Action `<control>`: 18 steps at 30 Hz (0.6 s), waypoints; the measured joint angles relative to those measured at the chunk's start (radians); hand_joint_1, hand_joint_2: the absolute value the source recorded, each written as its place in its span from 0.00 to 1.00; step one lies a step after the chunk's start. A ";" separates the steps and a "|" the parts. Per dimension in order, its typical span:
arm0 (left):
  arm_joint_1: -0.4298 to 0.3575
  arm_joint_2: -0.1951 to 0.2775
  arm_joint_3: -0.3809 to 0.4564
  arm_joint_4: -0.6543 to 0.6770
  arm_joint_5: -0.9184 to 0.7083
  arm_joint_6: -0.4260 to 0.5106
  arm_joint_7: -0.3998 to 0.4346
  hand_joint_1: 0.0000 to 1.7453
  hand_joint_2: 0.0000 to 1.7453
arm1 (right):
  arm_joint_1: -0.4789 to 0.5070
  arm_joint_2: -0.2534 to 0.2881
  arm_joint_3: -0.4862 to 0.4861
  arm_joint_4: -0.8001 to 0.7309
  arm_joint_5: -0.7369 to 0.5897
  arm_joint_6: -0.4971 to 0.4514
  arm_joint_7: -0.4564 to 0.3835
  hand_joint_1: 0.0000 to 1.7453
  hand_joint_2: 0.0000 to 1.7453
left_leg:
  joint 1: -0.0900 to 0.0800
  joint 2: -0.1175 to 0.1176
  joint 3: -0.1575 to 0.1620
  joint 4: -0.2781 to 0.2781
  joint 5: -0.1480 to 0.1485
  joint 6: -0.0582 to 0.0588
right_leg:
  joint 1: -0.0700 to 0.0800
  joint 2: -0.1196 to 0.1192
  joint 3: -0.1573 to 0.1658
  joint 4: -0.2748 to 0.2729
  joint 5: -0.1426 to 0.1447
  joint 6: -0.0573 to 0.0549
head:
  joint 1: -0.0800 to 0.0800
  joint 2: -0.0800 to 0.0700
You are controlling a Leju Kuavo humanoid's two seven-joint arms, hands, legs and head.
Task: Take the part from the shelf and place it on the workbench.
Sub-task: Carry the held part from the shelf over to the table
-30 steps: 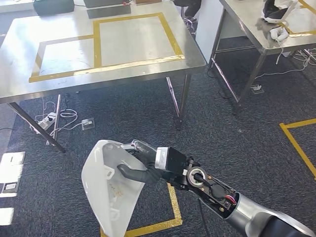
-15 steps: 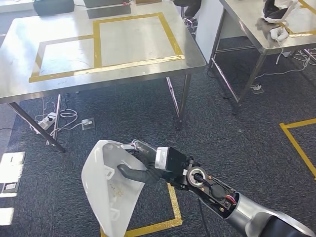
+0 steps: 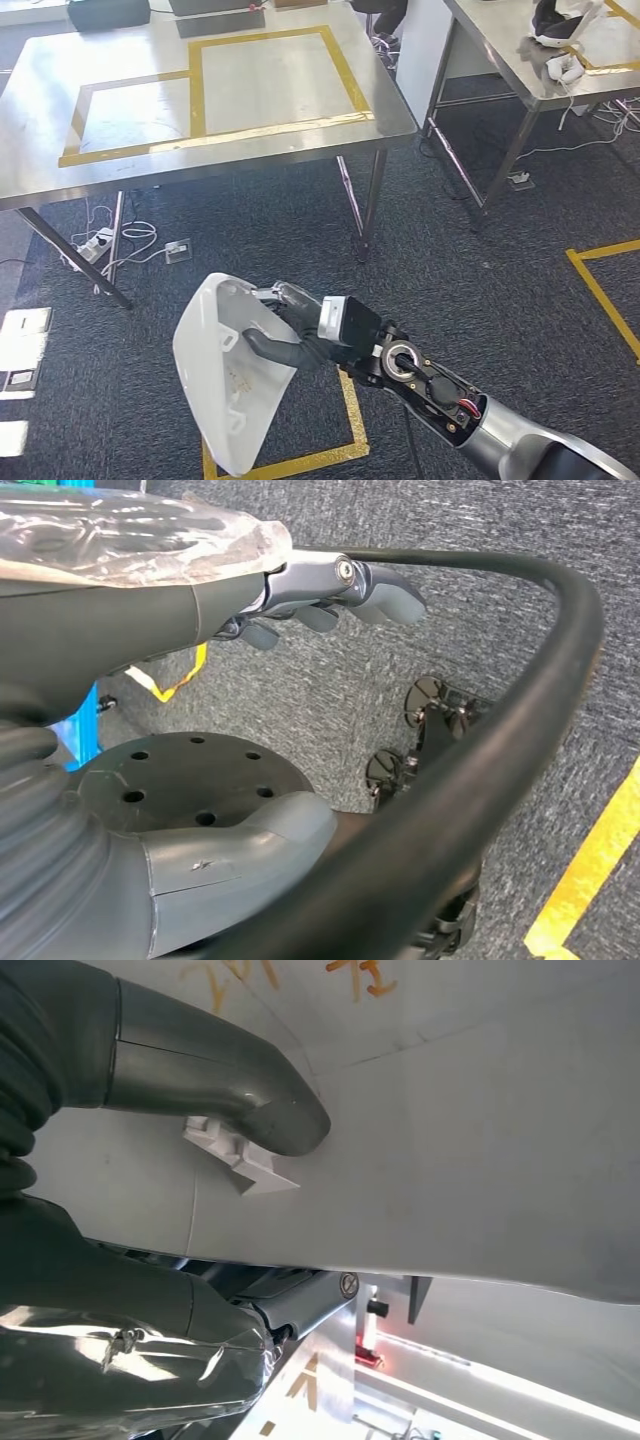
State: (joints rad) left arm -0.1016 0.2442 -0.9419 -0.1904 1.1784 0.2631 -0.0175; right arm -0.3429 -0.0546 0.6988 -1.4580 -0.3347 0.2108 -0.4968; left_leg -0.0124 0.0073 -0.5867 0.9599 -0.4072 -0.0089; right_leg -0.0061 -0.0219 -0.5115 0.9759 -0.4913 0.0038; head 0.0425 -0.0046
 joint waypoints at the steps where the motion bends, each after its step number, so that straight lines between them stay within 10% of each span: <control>1: 0.000 0.000 0.000 0.000 0.001 0.001 0.000 0.00 1.00 | 0.000 0.000 0.000 0.000 0.000 0.002 -0.001 1.00 1.00 | 0.000 0.000 0.000 0.000 0.000 0.000 | 0.000 0.000 0.000 0.000 0.000 0.000 | 0.000 0.000; 18: 0.000 0.000 0.000 0.000 0.002 0.005 0.000 0.00 1.00 | 0.000 0.000 -0.002 0.000 0.000 0.006 -0.003 1.00 1.00 | 0.000 0.000 0.000 0.000 0.000 0.000 | 0.000 0.000 0.000 0.000 0.000 0.000 | 0.000 0.000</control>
State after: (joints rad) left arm -0.1016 0.2441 -0.9419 -0.1904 1.1803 0.2678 -0.0175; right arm -0.3429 -0.0546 0.6970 -1.4580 -0.3346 0.2163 -0.4997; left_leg -0.0124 0.0073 -0.5867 0.9599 -0.4072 -0.0089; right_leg -0.0061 -0.0219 -0.5115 0.9759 -0.4913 0.0038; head 0.0426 -0.0046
